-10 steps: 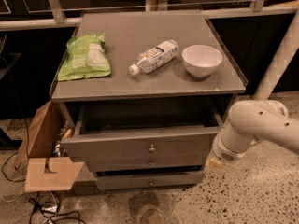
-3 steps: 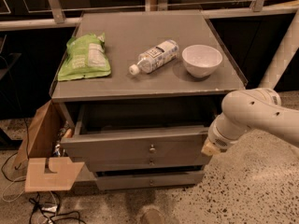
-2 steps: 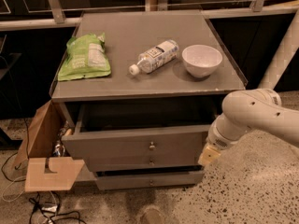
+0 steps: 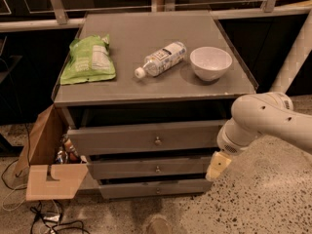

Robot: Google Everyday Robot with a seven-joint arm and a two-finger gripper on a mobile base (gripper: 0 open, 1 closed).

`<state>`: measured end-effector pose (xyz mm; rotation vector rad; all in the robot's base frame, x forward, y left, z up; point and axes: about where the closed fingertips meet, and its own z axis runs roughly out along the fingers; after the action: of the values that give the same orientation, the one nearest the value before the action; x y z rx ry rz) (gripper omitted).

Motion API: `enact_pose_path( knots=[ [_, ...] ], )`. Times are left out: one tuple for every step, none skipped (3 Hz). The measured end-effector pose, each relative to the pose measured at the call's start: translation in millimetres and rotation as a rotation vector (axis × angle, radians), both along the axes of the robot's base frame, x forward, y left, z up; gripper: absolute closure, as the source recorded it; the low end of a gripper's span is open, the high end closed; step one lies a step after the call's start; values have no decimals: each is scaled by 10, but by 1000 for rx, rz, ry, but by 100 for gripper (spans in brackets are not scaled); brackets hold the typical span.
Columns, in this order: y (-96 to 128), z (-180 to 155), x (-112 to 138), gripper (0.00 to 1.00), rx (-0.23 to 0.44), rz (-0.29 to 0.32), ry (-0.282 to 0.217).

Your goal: Close top drawer

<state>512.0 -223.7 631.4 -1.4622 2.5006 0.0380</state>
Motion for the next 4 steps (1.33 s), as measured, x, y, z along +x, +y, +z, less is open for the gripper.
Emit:
enact_pose_path(
  knots=[
    [0, 0, 0, 19, 0, 0, 0],
    [0, 0, 0, 42, 0, 0, 0],
    [1, 0, 2, 66, 0, 0, 0],
    [36, 22, 270, 97, -2, -21, -31]
  ],
)
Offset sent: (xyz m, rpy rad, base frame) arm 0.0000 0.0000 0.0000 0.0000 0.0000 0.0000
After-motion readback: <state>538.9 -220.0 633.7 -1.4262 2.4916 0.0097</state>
